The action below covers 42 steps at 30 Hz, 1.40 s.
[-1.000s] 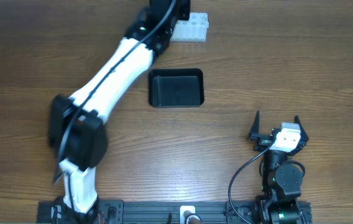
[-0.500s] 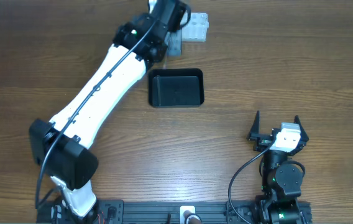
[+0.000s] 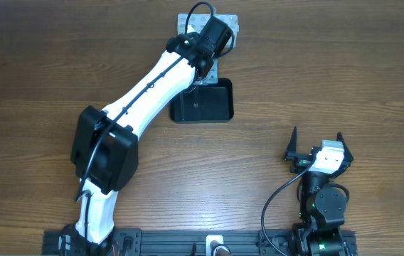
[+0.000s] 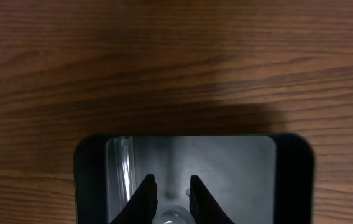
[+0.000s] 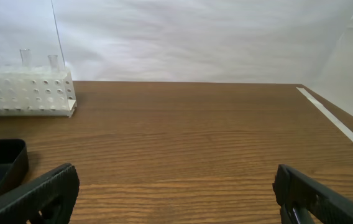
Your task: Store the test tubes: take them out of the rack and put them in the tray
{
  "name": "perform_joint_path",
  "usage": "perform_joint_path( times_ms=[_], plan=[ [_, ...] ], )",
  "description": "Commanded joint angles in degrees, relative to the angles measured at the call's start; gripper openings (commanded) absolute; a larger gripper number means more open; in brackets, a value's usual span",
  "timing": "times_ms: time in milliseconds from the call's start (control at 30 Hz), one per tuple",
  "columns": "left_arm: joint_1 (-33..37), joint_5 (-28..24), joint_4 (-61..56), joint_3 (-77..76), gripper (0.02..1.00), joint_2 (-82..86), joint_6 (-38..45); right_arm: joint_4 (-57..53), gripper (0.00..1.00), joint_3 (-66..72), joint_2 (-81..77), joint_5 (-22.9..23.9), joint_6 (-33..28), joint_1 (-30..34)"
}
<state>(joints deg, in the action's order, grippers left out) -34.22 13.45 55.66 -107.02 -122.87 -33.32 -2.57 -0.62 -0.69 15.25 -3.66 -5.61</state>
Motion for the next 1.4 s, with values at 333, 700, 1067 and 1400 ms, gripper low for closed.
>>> perform_joint_path(
  times_ms=[333,700,1067,1400],
  plan=[
    [3.8,-4.1,0.8,0.4,0.056,-4.5,-0.8,0.0,0.993,0.3,0.4,0.7,-0.3,0.4],
    [4.0,-5.5,0.7,0.4,0.082,-8.4,-0.8,0.0,0.991,0.3,0.4,0.7,-0.3,0.4],
    [4.0,-5.5,0.5,0.4,0.137,-8.4,-0.8,0.0,0.991,0.3,0.4,0.7,-0.3,0.4],
    [3.6,-4.4,-0.3,0.4,0.406,-5.0,-0.1,0.0,0.991,0.3,0.4,0.7,-0.3,0.4]
  ],
)
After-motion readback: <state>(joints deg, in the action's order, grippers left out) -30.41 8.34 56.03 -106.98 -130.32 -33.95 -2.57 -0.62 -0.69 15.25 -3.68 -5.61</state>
